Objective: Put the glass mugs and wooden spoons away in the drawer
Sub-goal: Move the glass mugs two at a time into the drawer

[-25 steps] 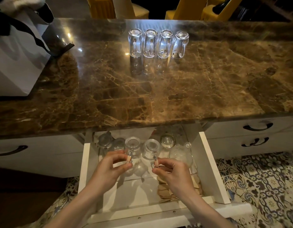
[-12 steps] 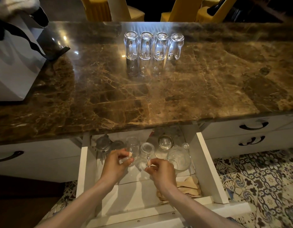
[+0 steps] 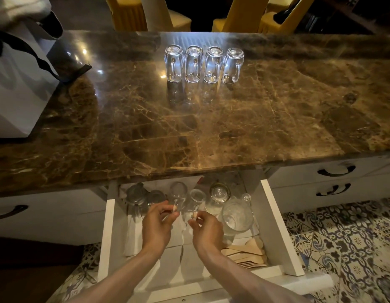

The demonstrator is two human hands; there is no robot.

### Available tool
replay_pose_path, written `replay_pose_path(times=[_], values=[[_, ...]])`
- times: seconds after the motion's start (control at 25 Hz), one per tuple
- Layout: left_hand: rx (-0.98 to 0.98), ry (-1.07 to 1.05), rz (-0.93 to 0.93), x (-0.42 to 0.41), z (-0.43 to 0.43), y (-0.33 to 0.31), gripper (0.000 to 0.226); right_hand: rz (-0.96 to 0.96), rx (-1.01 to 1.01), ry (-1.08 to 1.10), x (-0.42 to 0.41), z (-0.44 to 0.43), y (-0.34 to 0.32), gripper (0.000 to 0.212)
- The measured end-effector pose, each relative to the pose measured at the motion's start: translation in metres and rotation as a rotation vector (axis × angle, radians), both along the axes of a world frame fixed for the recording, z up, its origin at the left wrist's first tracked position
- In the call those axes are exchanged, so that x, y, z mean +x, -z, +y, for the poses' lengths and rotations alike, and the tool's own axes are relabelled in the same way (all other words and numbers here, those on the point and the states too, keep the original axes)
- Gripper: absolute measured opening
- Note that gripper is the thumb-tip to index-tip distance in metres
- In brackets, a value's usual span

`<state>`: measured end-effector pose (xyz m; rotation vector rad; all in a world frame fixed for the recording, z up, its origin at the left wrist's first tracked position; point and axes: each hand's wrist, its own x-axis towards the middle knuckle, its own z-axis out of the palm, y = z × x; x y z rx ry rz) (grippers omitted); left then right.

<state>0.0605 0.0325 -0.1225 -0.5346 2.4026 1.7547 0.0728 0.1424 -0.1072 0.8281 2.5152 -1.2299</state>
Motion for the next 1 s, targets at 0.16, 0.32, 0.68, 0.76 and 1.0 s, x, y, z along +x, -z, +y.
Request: replay_pose_path(times=[0.16, 0.32, 0.68, 0.76, 1.0], values=[[0.088, -0.096, 0.0, 0.005, 0.009, 0.007, 0.021, 0.077, -0.045, 0.044, -0.003, 0.004, 0.002, 0.015], [0.09, -0.096, -0.01, 0.006, 0.01, 0.013, 0.018, 0.044, -0.102, 0.144, -0.013, 0.0, 0.006, 0.014], [0.188, -0.147, -0.171, 0.01, 0.009, 0.026, 0.025, -0.013, -0.07, 0.163, -0.019, -0.004, 0.024, 0.01], [0.171, -0.093, -0.186, 0.01, 0.008, 0.028, 0.022, -0.023, -0.032, 0.122, -0.018, -0.003, 0.026, 0.01], [0.132, 0.014, -0.163, 0.003, -0.001, 0.028, 0.019, -0.04, -0.04, 0.06, -0.02, -0.001, 0.025, 0.017]])
